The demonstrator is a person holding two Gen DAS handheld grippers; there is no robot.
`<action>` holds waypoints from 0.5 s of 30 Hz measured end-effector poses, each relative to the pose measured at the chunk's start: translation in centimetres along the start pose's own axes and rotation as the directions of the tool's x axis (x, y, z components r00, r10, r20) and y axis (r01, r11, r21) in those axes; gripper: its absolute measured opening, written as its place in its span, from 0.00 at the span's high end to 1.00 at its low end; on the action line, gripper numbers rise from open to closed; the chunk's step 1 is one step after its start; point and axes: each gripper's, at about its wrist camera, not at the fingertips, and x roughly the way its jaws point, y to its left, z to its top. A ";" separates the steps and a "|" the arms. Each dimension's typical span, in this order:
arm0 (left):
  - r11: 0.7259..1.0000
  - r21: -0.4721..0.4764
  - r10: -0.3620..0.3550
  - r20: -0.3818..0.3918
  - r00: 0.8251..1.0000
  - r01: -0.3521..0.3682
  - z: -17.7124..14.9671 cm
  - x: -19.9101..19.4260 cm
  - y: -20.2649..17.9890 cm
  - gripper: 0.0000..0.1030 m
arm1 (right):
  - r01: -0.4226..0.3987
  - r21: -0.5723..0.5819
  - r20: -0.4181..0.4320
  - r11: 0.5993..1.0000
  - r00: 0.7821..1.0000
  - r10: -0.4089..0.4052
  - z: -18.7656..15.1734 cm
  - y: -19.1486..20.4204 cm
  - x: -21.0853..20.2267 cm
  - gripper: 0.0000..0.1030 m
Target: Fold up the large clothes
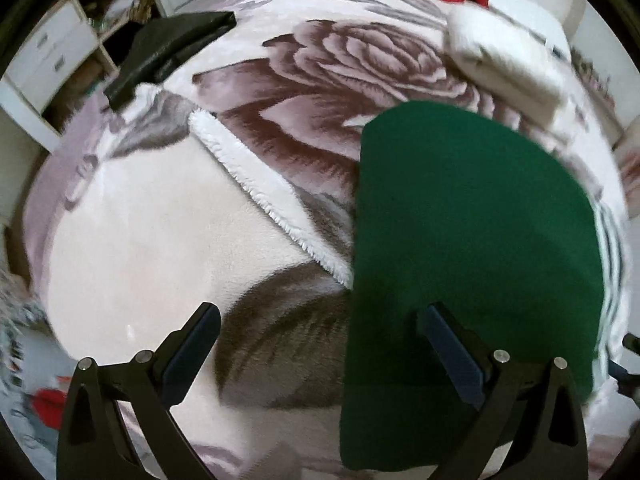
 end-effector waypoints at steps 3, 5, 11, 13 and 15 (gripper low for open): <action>0.995 -0.037 -0.097 -0.041 0.994 0.095 0.6 1.7 0.9 0.00 | -0.029 -0.112 0.015 0.993 0.999 0.031 1.8 1.8 -1.4 0.18; 0.987 -0.059 -0.155 -0.071 0.985 0.151 0.9 2.9 1.2 0.00 | -0.053 -0.221 -0.009 0.974 0.999 0.052 3.7 3.9 -0.3 0.15; 0.888 -0.163 -0.446 -0.084 0.891 0.430 1.1 6.4 1.9 0.00 | -0.162 -0.364 -0.201 0.917 0.975 0.092 9.4 6.9 8.3 0.07; 0.812 -0.228 -0.565 -0.081 0.821 0.537 1.0 7.7 2.2 0.00 | -0.173 -0.387 -0.263 0.906 0.962 0.072 10.3 6.8 10.2 0.06; 0.743 -0.274 -0.648 -0.068 0.759 0.610 0.8 8.9 2.2 0.00 | -0.201 -0.411 -0.348 0.889 0.936 0.051 11.2 6.8 12.1 0.03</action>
